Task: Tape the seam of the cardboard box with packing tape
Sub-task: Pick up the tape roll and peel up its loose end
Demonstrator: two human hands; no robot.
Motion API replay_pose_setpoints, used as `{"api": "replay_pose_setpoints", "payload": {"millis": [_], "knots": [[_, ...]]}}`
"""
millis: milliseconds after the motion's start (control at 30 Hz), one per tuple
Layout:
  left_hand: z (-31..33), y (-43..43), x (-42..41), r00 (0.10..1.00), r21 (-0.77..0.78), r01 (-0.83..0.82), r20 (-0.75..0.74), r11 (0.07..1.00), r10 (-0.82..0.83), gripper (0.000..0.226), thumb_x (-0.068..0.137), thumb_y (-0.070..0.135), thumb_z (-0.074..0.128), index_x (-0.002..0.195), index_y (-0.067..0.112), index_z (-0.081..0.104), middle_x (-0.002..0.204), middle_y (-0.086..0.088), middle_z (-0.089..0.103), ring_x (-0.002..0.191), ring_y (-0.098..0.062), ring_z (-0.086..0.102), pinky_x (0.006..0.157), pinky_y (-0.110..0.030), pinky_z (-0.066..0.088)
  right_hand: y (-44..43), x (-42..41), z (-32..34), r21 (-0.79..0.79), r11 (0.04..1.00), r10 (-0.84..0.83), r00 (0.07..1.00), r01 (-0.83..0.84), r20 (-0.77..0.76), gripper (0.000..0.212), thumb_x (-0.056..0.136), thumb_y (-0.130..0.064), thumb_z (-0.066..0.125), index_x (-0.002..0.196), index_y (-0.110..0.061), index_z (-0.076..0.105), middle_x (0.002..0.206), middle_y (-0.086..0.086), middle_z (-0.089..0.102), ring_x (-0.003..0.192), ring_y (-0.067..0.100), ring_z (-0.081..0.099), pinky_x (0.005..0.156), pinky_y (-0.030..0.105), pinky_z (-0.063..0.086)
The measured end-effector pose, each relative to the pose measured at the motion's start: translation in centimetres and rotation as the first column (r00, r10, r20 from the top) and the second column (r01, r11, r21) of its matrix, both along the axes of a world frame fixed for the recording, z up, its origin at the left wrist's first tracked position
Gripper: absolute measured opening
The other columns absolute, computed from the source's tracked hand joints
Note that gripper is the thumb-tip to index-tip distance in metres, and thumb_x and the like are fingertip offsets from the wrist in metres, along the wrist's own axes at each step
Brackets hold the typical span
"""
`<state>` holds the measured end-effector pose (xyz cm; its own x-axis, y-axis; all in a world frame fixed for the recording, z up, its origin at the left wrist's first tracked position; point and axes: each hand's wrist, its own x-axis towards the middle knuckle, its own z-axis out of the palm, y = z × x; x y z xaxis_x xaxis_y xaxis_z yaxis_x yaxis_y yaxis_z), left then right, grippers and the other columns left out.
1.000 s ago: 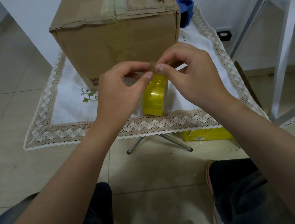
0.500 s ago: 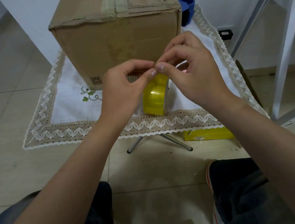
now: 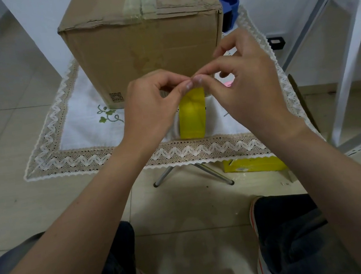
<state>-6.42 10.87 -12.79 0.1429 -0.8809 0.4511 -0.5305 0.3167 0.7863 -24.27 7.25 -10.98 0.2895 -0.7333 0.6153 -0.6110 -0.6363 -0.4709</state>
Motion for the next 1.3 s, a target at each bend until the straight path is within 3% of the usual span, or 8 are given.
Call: {"api": "replay_pose_setpoints", "payload": {"millis": [67, 133, 233, 400, 500, 767, 1133, 1300], "knots": [[0.0, 0.0, 0.0, 1.000, -0.018, -0.006, 0.003, 1.000, 0.006, 0.008, 0.091, 0.026, 0.079, 0.099, 0.029, 0.077, 0.084, 0.021, 0.071, 0.080, 0.000, 0.069, 0.072, -0.012, 0.051, 0.2, 0.1, 0.1, -0.075, 0.996, -0.042, 0.996, 0.036, -0.077, 0.025, 0.094, -0.042, 0.070, 0.106, -0.022, 0.079, 0.116, 0.007, 0.058, 0.085, 0.010, 0.054, 0.067, 0.045, 0.056], [-0.2, -0.1, 0.2, 1.000, -0.027, -0.024, -0.008, 0.999, 0.024, 0.008, 0.092, 0.023, 0.078, 0.099, 0.028, 0.077, 0.086, 0.015, 0.073, 0.082, -0.004, 0.071, 0.073, -0.017, 0.055, 0.2, 0.4, 0.1, -0.089, 0.991, -0.112, 0.983, 0.100, -0.143, 0.050, 0.093, -0.042, 0.071, 0.136, -0.018, 0.062, 0.126, 0.010, 0.053, 0.086, 0.008, 0.048, 0.065, 0.044, 0.056], [-0.5, 0.0, 0.8, 0.997, 0.006, -0.030, -0.066, 1.000, 0.030, 0.007, 0.094, 0.020, 0.077, 0.098, 0.026, 0.077, 0.089, 0.007, 0.077, 0.087, -0.014, 0.075, 0.080, -0.034, 0.062, -0.3, -0.1, 0.4, 0.073, 0.992, -0.100, 0.993, 0.104, -0.059, 0.084, 0.087, -0.042, 0.080, 0.156, -0.019, 0.038, 0.126, 0.005, 0.046, 0.084, 0.011, 0.052, 0.072, 0.036, 0.057], [-0.6, -0.1, 1.1, 0.996, 0.022, 0.028, -0.083, 0.999, -0.026, 0.006, 0.094, 0.019, 0.076, 0.095, 0.025, 0.077, 0.087, 0.011, 0.076, 0.083, -0.010, 0.073, 0.078, -0.031, 0.061, -0.5, -0.2, -0.2, 0.370, 0.926, 0.027, 0.991, -0.073, 0.128, 0.027, 0.086, -0.033, 0.083, 0.110, -0.028, 0.075, 0.113, -0.002, 0.057, 0.086, 0.020, 0.066, 0.076, 0.013, 0.049], [-0.4, -0.2, 1.2, 0.995, 0.022, 0.064, -0.074, 0.998, -0.062, 0.007, 0.094, 0.018, 0.075, 0.095, 0.026, 0.076, 0.088, 0.011, 0.076, 0.084, -0.009, 0.073, 0.078, -0.028, 0.060, -0.4, 0.3, -0.1, 0.378, 0.916, 0.054, 0.976, -0.132, 0.211, 0.008, 0.090, -0.025, 0.079, 0.096, -0.029, 0.076, 0.110, 0.001, 0.063, 0.089, 0.020, 0.067, 0.078, 0.019, 0.053], [-0.2, -0.2, 0.8, 0.992, 0.040, 0.071, -0.105, 0.997, -0.066, 0.011, 0.094, 0.016, 0.076, 0.101, 0.023, 0.079, 0.091, 0.016, 0.077, 0.087, -0.002, 0.074, 0.080, -0.021, 0.059, -0.5, 0.7, -0.3, 0.413, 0.894, 0.073, 0.966, -0.173, 0.247, 0.014, 0.097, -0.016, 0.069, 0.085, -0.023, 0.070, 0.102, 0.003, 0.066, 0.085, 0.017, 0.065, 0.076, 0.026, 0.051], [-0.1, -0.2, 0.0, 0.991, 0.048, 0.061, -0.122, 0.997, -0.054, 0.009, 0.095, 0.017, 0.075, 0.101, 0.019, 0.081, 0.092, 0.007, 0.080, 0.092, -0.012, 0.076, 0.085, -0.033, 0.062, -0.6, 1.6, -1.7, 0.356, 0.933, -0.026, 0.980, -0.047, 0.197, 0.013, 0.102, -0.022, 0.062, 0.100, -0.015, 0.072, 0.111, 0.002, 0.057, 0.092, 0.000, 0.056, 0.076, 0.007, 0.040], [-0.1, -0.2, 0.0, 0.990, 0.056, 0.060, -0.134, 0.997, -0.052, 0.009, 0.095, 0.018, 0.075, 0.100, 0.022, 0.081, 0.091, 0.012, 0.079, 0.092, -0.009, 0.075, 0.085, -0.028, 0.060, -0.3, 1.7, -2.1, 0.315, 0.949, -0.075, 0.969, -0.003, 0.233, 0.015, 0.096, -0.022, 0.070, 0.109, -0.015, 0.068, 0.108, 0.000, 0.062, 0.085, 0.002, 0.057, 0.078, 0.020, 0.050]]}}
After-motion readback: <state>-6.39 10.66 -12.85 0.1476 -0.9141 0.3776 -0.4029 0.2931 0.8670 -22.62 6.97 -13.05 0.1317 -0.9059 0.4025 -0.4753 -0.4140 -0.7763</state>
